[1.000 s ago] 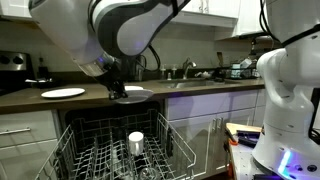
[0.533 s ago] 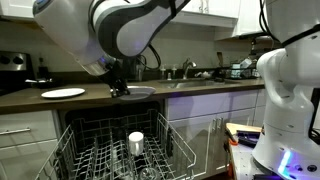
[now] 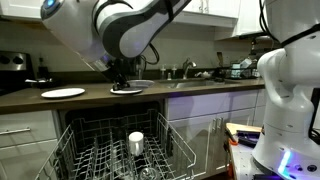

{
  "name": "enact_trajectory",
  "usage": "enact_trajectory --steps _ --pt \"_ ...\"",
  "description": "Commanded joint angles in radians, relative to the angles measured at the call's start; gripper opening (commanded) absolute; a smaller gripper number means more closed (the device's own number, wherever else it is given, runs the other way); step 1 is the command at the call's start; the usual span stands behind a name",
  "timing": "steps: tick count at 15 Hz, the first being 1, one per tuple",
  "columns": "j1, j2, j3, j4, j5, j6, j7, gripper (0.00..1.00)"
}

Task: Remove the plate from the plate dryer and put it on top of the plate on right of the counter

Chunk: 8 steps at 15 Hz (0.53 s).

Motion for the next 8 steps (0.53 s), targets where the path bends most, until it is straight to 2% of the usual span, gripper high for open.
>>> enact_trajectory --steps 1,5,6,8 --pt "-0.033 -0.023 0.002 -0.01 -0.077 0.0 0.019 0.02" --pt "-0.063 -0.026 -0.006 -0.016 -0.129 0.012 0.032 0.02" --pt "-0.062 0.002 0.009 0.004 -0.086 -0.002 0.011 0.07" --pt "-0.071 0.002 0.006 0.004 -0.099 0.0 0.013 0.07"
